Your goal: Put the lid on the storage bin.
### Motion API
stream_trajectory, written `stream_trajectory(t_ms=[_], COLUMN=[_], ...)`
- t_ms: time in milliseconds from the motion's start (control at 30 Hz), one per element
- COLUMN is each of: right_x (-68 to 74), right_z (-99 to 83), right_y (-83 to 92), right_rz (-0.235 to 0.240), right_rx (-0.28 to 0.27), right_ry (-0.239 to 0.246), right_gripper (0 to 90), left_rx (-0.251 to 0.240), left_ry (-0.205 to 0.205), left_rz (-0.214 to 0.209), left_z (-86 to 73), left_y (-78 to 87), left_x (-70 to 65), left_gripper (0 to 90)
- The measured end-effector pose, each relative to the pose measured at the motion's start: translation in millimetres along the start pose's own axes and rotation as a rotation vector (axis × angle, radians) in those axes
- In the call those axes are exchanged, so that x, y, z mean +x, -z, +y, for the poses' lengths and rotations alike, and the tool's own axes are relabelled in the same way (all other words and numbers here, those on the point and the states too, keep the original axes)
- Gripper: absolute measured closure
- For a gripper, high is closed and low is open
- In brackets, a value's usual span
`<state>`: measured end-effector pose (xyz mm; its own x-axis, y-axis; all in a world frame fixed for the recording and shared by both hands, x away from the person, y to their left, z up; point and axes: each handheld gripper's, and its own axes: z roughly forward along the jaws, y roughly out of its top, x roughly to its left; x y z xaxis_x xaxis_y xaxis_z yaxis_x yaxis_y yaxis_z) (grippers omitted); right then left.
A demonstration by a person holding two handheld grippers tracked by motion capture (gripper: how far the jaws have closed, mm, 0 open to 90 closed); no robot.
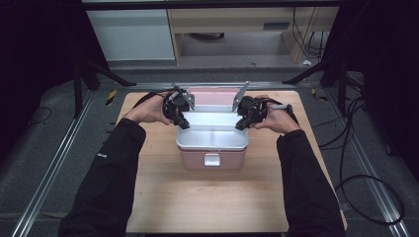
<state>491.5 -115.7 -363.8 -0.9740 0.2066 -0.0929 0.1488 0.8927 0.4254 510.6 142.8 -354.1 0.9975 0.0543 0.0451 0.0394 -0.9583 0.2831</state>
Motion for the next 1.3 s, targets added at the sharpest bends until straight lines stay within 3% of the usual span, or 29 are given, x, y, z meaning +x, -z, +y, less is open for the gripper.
stream_trajectory(t_ms=[167,333,367,500,867,1067,1100,1133,1167,1200,1233,1300], right_x=[-0.3,3.0,4.0,6.3,22.4,25.7,26.7,27.1,27.5,27.5,28.1,28.5], right_z=[-2.0,-5.1,-7.7,-13.4,-23.2,-25.4,-26.3,-27.0,-27.9,-27.9,-29.8,-32.4], right_y=[-7.6,-11.7,-14.7,-21.2,-21.2,-16.5,-10.4,-6.6,-2.7,-2.7,4.2,9.8], right_rz=[0.007,-0.002,0.014,0.006,-0.016,-0.042,-0.071,-0.089,-0.108,-0.108,-0.149,-0.185], right_rx=[0.017,0.013,0.001,-0.016,-0.087,-0.134,-0.178,-0.202,-0.225,-0.225,-0.256,-0.275], right_ry=[-0.005,-0.01,-0.027,-0.037,-0.033,-0.083,-0.102,-0.11,-0.124,-0.124,-0.154,-0.182], right_gripper=[85.9,85.3,84.7,83.9,82.9,74.7,69.7,66.5,64.5,64.5,60.3,56.6], left_rx=[0.018,-0.011,-0.022,-0.03,-0.056,-0.104,-0.143,-0.143,-0.178,-0.178,-0.205,-0.254], left_ry=[0.0,0.014,0.024,0.025,0.028,0.092,0.112,0.112,0.143,0.143,0.174,0.205], left_rz=[-0.01,-0.021,-0.025,-0.031,-0.016,0.041,0.063,0.063,0.098,0.098,0.121,0.14], left_z=[0.6,-5.4,-7.6,-11.4,-16.7,-20.1,-21.9,-21.9,-23.2,-23.2,-24.9,-28.3], left_y=[-8.8,-13.5,-16.4,-21.0,-24.2,-16.9,-9.7,-9.7,-1.3,-1.3,6.0,10.9], left_x=[-0.1,-1.9,-3.7,-5.8,-21.5,-29.1,-30.7,-30.7,-33.4,-33.4,-36.5,-39.1], left_gripper=[87.2,86.8,87.1,87.2,86.8,79.5,74.7,72.6,68.8,67.1,64.6,58.3])
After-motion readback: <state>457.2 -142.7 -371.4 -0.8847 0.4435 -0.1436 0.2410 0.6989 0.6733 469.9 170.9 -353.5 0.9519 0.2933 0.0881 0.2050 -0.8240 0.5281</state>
